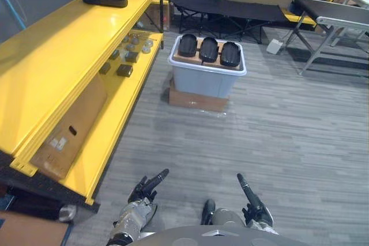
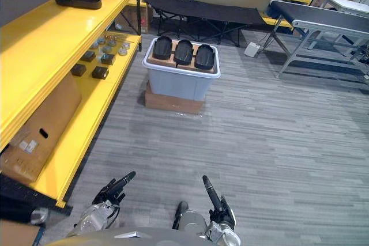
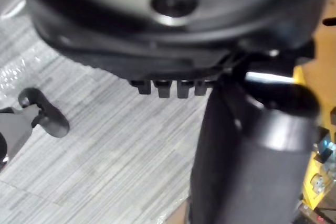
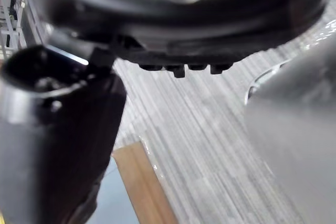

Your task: Walk over and take three plastic housings, then place them on the shelf

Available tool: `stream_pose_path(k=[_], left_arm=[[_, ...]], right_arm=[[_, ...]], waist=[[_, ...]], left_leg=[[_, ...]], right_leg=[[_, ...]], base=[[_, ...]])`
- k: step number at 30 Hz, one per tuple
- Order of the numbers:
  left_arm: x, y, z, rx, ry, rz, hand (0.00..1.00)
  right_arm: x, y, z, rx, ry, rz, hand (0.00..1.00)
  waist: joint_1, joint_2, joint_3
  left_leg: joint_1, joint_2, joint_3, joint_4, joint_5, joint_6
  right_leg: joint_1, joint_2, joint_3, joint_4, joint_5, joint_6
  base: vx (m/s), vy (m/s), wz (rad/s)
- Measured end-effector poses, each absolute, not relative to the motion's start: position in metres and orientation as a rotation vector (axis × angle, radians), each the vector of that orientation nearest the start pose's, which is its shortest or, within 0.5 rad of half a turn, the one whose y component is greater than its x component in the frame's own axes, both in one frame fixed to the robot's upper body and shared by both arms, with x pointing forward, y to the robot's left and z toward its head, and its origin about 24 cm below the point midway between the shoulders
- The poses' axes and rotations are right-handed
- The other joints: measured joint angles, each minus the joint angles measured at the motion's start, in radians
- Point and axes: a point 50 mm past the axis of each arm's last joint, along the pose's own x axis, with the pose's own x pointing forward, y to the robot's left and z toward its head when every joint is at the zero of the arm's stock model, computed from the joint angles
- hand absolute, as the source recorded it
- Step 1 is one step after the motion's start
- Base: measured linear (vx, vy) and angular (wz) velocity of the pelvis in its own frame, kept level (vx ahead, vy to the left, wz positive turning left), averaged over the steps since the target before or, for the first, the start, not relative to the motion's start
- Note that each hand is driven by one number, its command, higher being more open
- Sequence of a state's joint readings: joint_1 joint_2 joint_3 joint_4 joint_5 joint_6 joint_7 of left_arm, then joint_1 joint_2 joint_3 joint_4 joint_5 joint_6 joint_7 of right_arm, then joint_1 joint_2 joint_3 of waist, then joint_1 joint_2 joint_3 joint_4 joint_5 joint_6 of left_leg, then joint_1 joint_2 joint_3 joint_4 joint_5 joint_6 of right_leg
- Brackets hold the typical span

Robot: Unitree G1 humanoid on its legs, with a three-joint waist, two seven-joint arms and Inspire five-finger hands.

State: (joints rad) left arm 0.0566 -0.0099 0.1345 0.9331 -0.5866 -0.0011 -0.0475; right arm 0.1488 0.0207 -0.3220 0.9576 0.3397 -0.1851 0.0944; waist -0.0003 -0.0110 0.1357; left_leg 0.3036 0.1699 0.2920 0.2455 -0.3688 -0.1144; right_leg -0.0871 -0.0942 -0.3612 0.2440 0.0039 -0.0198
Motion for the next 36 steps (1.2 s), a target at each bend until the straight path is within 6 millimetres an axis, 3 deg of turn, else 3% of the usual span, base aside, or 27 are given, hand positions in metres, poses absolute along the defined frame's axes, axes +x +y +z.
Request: stream_pose_path(k=[1,2,3,4,5,7,9,12,14,15,16,18,19,21,22,23,25,27,28,29,31,32,34,36], left_arm=[[0.124,0.164,-0.151,-0.637,0.914,0.39,1.0],[0.131,0.165,-0.148,-0.651,0.89,0.396,1.0],[0.132,0.165,-0.148,-0.657,0.884,0.401,1.0],[0.13,0.167,-0.149,-0.686,0.878,0.44,1.0],[0.131,0.166,-0.148,-0.722,0.867,0.471,1.0],[0.133,0.172,-0.147,-0.749,0.842,0.503,1.0],[0.135,0.175,-0.145,-0.764,0.819,0.509,1.0],[0.139,0.175,-0.141,-0.754,0.777,0.481,1.0],[0.129,0.183,-0.143,-0.751,0.77,0.524,1.0],[0.124,0.184,-0.145,-0.75,0.781,0.539,1.0],[0.111,0.193,-0.149,-0.718,0.815,0.568,1.0],[0.106,0.204,-0.149,-0.689,0.825,0.582,1.0],[0.106,0.205,-0.149,-0.684,0.827,0.581,1.0],[0.099,0.204,-0.152,-0.673,0.867,0.586,1.0],[0.097,0.203,-0.153,-0.669,0.873,0.586,1.0],[0.096,0.202,-0.154,-0.647,0.881,0.571,1.0],[0.099,0.2,-0.153,-0.617,0.882,0.537,1.0],[0.107,0.197,-0.151,-0.599,0.869,0.5,1.0],[0.117,0.196,-0.148,-0.591,0.849,0.469,1.0],[0.13,0.195,-0.143,-0.593,0.814,0.445,1.0],[0.14,0.191,-0.14,-0.593,0.796,0.423,1.0],[0.144,0.188,-0.139,-0.599,0.793,0.412,1.0],[0.145,0.183,-0.139,-0.617,0.796,0.407,1.0],[0.147,0.173,-0.14,-0.648,0.805,0.393,1.0]], right_arm=[[0.095,-0.197,-0.151,0.458,0.821,-0.474,1.0],[0.098,-0.199,-0.15,0.455,0.813,-0.47,1.0],[0.099,-0.199,-0.15,0.455,0.811,-0.468,1.0],[0.101,-0.199,-0.149,0.447,0.807,-0.453,1.0],[0.103,-0.202,-0.149,0.423,0.809,-0.44,1.0],[0.104,-0.202,-0.148,0.42,0.807,-0.436,1.0],[0.108,-0.201,-0.147,0.391,0.808,-0.416,1.0],[0.115,-0.201,-0.146,0.345,0.809,-0.403,1.0],[0.115,-0.199,-0.147,0.32,0.839,-0.375,1.0],[0.115,-0.196,-0.147,0.311,0.85,-0.354,1.0],[0.118,-0.19,-0.148,0.296,0.862,-0.309,1.0],[0.127,-0.18,-0.145,0.298,0.84,-0.267,1.0],[0.131,-0.178,-0.144,0.303,0.834,-0.261,1.0],[0.134,-0.176,-0.144,0.318,0.852,-0.267,1.0],[0.134,-0.176,-0.145,0.32,0.86,-0.266,1.0],[0.129,-0.174,-0.149,0.326,0.894,-0.267,1.0],[0.126,-0.174,-0.151,0.324,0.922,-0.261,1.0],[0.129,-0.173,-0.151,0.327,0.918,-0.264,1.0],[0.131,-0.172,-0.15,0.329,0.911,-0.263,1.0],[0.133,-0.172,-0.149,0.327,0.898,-0.264,1.0],[0.133,-0.173,-0.149,0.323,0.898,-0.276,1.0],[0.136,-0.175,-0.148,0.315,0.891,-0.278,1.0],[0.142,-0.176,-0.146,0.31,0.874,-0.276,1.0],[0.144,-0.182,-0.145,0.295,0.866,-0.285,1.0]], waist=[[0.005,0.008,-0.001],[0.013,0.01,-0.003],[0.015,0.012,-0.003],[0.02,0.031,-0.002],[0.026,0.042,0.008],[0.027,0.052,0.018],[0.041,0.05,0.019],[0.077,0.039,0.034],[0.083,0.046,0.041],[0.087,0.047,0.042],[0.097,0.028,0.044],[0.113,-0.03,0.043],[0.117,-0.035,0.048],[0.118,-0.036,0.052],[0.117,-0.033,0.054],[0.111,-0.023,0.064],[0.105,-0.01,0.068],[0.1,-0.006,0.071],[0.102,-0.008,0.07],[0.103,-0.015,0.072],[0.099,-0.026,0.075],[0.087,-0.014,0.087],[0.067,-0.006,0.092],[0.057,0.02,0.099]], left_leg=[[-0.007,0.02,-0.002,0.036,0.009,-0.012],[-0.089,0.06,-0.028,0.218,0.049,-0.016],[-0.105,0.068,-0.035,0.256,0.059,-0.011],[-0.195,0.112,-0.073,0.458,0.127,0.008],[-0.28,0.167,-0.093,0.648,0.148,0.007],[-0.368,0.19,-0.097,0.757,0.142,0.003],[-0.441,0.152,-0.062,0.677,0.114,0.016],[-0.517,0.026,-0.02,0.327,0.124,0.057],[-0.538,-0.029,-0.026,0.096,0.252,0.072],[-0.532,-0.027,-0.026,0.096,0.308,0.103],[-0.503,-0.042,0.0,0.111,0.33,0.16],[-0.519,-0.058,0.035,0.164,0.251,0.17],[-0.519,-0.058,0.041,0.175,0.236,0.173],[-0.448,-0.078,0.07,0.15,0.195,0.194],[-0.414,-0.085,0.077,0.134,0.19,0.196],[-0.323,-0.1,0.088,0.089,0.185,0.197],[-0.253,-0.102,0.099,0.053,0.186,0.196],[-0.209,-0.094,0.099,0.038,0.185,0.193],[-0.21,-0.088,0.1,0.043,0.182,0.183],[-0.215,-0.088,0.102,0.049,0.171,0.164],[-0.218,-0.085,0.097,0.07,0.15,0.141],[-0.218,-0.064,0.093,0.102,0.121,0.126],[-0.229,-0.041,0.073,0.138,0.098,0.113],[-0.249,0.015,0.056,0.207,0.052,0.092]], right_leg=[[0.002,0.015,-0.004,0.001,-0.018,-0.005],[0.024,0.035,-0.006,-0.007,-0.04,-0.017],[0.031,0.039,-0.005,-0.01,-0.042,-0.019],[0.077,0.066,-0.004,-0.046,-0.054,-0.03],[0.142,0.096,-0.001,-0.094,-0.062,-0.04],[0.23,0.109,-0.001,-0.143,-0.075,-0.044],[0.281,0.099,0.02,-0.186,-0.078,-0.041],[0.314,0.047,0.06,-0.193,-0.117,-0.008],[0.338,0.031,0.087,-0.144,-0.197,0.027],[0.344,0.029,0.105,-0.119,-0.222,0.04],[0.359,0.009,0.145,-0.093,-0.255,0.051],[0.35,-0.026,0.18,-0.082,-0.256,0.055],[0.347,-0.03,0.189,-0.074,-0.246,0.061],[0.287,-0.071,0.222,0.122,-0.218,0.095],[0.257,-0.088,0.215,0.216,-0.203,0.124],[0.198,-0.13,0.186,0.412,-0.192,0.163],[0.174,-0.144,0.123,0.454,-0.229,0.14],[0.159,-0.111,0.071,0.317,-0.269,0.106],[0.154,-0.084,0.058,0.146,-0.259,0.101],[0.131,-0.076,0.051,-0.014,-0.184,0.083],[0.106,-0.086,0.049,-0.059,-0.052,0.077],[0.099,-0.082,0.036,-0.029,-0.031,0.08],[0.103,-0.061,0.017,-0.03,-0.044,0.072],[0.125,-0.011,0.008,-0.053,-0.044,0.07]], base=[[0.52,-0.313,-0.05],[0.43,-0.265,-0.13],[0.42,-0.268,-0.11],[0.41,-0.217,-0.01],[0.41,-0.203,0.01],[0.39,-0.15,-0.13],[0.35,-0.054,-0.37],[0.38,0.132,-0.35],[0.34,0.221,-0.3],[0.38,0.253,-0.61],[0.49,0.262,-0.57],[0.43,0.178,-0.39],[0.39,0.195,-0.26],[0.39,0.218,-0.24],[0.34,0.185,-0.19],[0.27,0.127,-0.08],[0.29,0.083,-0.01],[0.24,-0.002,0.06],[0.18,-0.058,0.01],[0.18,-0.094,0.0],[0.14,-0.134,-0.07],[0.1,-0.127,-0.11],[0.09,-0.147,-0.05],[0.1,-0.143,-0.04]])
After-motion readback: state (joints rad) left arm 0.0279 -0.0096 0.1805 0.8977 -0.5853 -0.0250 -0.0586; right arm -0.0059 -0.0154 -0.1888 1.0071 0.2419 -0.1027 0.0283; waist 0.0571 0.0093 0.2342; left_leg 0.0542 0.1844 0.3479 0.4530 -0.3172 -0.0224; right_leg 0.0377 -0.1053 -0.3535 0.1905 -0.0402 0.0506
